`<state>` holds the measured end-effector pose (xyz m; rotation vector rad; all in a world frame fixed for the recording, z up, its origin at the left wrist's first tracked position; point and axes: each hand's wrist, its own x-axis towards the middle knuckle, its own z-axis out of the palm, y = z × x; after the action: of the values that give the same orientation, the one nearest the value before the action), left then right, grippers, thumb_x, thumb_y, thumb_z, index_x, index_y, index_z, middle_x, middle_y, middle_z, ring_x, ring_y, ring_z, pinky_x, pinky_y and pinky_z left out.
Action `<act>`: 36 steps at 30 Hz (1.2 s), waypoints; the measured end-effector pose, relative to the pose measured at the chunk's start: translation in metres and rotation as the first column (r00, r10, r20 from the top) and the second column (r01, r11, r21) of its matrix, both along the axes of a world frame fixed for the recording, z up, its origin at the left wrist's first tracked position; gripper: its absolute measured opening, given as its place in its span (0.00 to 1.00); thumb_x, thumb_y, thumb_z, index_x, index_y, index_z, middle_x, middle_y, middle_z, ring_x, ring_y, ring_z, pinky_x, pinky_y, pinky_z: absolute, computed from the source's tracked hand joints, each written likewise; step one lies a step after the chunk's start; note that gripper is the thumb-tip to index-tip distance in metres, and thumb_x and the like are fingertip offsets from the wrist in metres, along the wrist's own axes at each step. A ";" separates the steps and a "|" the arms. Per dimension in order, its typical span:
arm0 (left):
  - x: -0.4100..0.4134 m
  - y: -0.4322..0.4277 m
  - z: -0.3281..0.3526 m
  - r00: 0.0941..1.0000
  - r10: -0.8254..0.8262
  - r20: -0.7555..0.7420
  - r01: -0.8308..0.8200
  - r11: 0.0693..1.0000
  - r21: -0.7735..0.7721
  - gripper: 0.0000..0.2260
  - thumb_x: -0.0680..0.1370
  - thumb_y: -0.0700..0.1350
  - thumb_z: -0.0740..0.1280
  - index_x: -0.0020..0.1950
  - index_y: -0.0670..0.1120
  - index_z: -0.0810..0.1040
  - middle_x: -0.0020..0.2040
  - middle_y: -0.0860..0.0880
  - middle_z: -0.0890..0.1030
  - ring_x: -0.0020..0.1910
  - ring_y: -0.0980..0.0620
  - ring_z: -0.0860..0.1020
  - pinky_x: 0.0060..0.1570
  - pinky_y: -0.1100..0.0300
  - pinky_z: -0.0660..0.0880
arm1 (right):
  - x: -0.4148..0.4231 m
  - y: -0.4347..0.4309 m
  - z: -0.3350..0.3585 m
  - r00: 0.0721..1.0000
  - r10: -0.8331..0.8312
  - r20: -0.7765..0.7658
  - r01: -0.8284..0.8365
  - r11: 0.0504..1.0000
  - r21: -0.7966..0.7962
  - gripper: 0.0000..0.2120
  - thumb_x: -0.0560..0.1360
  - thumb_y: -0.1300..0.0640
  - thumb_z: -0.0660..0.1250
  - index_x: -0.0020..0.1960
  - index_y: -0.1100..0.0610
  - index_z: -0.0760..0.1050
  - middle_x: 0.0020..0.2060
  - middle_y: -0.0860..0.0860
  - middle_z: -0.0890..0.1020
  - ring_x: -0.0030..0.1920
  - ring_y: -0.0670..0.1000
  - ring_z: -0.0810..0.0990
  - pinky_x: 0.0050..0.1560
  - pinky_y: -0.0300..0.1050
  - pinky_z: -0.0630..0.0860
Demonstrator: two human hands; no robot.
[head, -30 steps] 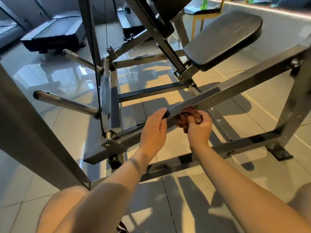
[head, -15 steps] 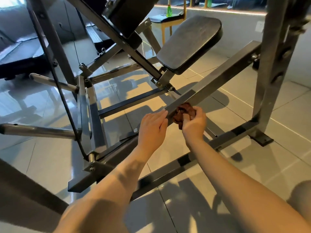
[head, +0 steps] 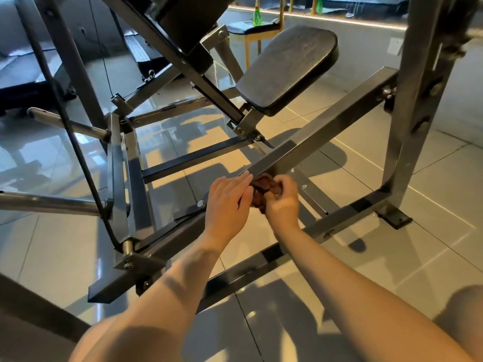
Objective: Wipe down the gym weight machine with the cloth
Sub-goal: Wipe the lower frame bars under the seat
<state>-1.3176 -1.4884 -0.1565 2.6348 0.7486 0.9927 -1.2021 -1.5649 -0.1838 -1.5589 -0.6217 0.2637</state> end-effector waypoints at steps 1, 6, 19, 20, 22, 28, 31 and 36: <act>0.001 0.000 0.000 1.000 0.009 -0.003 -0.009 1.000 0.001 0.19 0.85 0.52 0.54 0.70 0.49 0.78 0.66 0.51 0.81 0.66 0.52 0.76 0.73 0.50 0.62 | -0.006 -0.002 -0.003 0.997 0.077 -0.010 -0.077 0.997 0.008 0.12 0.75 0.63 0.65 0.52 0.47 0.74 0.54 0.55 0.75 0.49 0.61 0.80 0.39 0.53 0.83; 0.003 -0.002 0.000 0.999 0.032 0.036 -0.031 0.999 -0.015 0.19 0.85 0.52 0.54 0.68 0.49 0.79 0.64 0.52 0.82 0.63 0.54 0.76 0.71 0.54 0.62 | 0.018 -0.001 0.019 0.977 -0.081 -0.198 0.074 0.996 -0.041 0.17 0.75 0.66 0.64 0.54 0.45 0.75 0.53 0.58 0.79 0.48 0.61 0.82 0.44 0.57 0.83; 0.005 -0.004 0.003 0.999 0.042 0.011 -0.041 0.998 -0.038 0.20 0.85 0.52 0.52 0.70 0.49 0.78 0.66 0.50 0.80 0.66 0.52 0.75 0.71 0.58 0.58 | -0.019 0.003 0.007 0.997 0.019 -0.071 -0.016 0.999 0.038 0.11 0.76 0.65 0.71 0.55 0.54 0.76 0.55 0.47 0.69 0.53 0.43 0.77 0.56 0.56 0.82; 0.005 -0.005 0.003 0.999 0.047 0.001 -0.047 0.998 -0.041 0.20 0.85 0.52 0.52 0.70 0.49 0.78 0.67 0.51 0.80 0.66 0.52 0.75 0.71 0.57 0.58 | -0.019 0.002 0.007 0.997 0.024 -0.080 -0.022 0.999 0.024 0.11 0.75 0.67 0.70 0.54 0.55 0.77 0.54 0.47 0.70 0.50 0.41 0.77 0.54 0.56 0.82; 0.005 -0.006 0.004 0.998 0.051 -0.020 -0.052 0.998 -0.046 0.21 0.85 0.53 0.52 0.70 0.50 0.77 0.68 0.52 0.79 0.67 0.53 0.75 0.70 0.57 0.59 | -0.009 0.003 0.016 0.998 -0.049 -0.043 0.049 0.999 0.002 0.11 0.75 0.68 0.69 0.54 0.57 0.77 0.54 0.50 0.71 0.50 0.41 0.77 0.50 0.52 0.83; 0.007 -0.007 0.004 0.998 0.061 -0.022 -0.062 0.996 -0.066 0.23 0.85 0.54 0.49 0.70 0.51 0.77 0.68 0.53 0.79 0.65 0.54 0.75 0.67 0.61 0.58 | 0.027 0.014 0.047 0.947 -0.320 -0.031 0.315 0.943 -0.104 0.15 0.81 0.62 0.66 0.65 0.51 0.68 0.65 0.51 0.65 0.58 0.49 0.72 0.54 0.40 0.81; 0.008 -0.008 0.005 0.997 0.073 -0.024 -0.074 0.993 -0.091 0.23 0.86 0.54 0.48 0.71 0.51 0.77 0.68 0.54 0.79 0.66 0.54 0.74 0.68 0.61 0.58 | -0.007 0.009 0.027 0.980 -0.187 0.075 0.192 0.978 -0.076 0.17 0.83 0.54 0.64 0.68 0.51 0.64 0.67 0.50 0.62 0.56 0.45 0.72 0.62 0.43 0.77; 0.007 -0.006 0.006 0.996 0.071 -0.047 -0.075 0.994 -0.084 0.19 0.86 0.51 0.52 0.70 0.51 0.77 0.68 0.53 0.79 0.67 0.53 0.74 0.70 0.60 0.58 | -0.017 0.001 0.020 0.998 -0.048 0.028 0.050 0.993 -0.108 0.10 0.83 0.47 0.63 0.62 0.48 0.70 0.60 0.49 0.65 0.55 0.52 0.76 0.49 0.56 0.84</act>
<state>-1.3102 -1.4947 -0.1509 2.5797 0.8832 0.9022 -1.2187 -1.5637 -0.1637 -1.6821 -0.5962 0.2444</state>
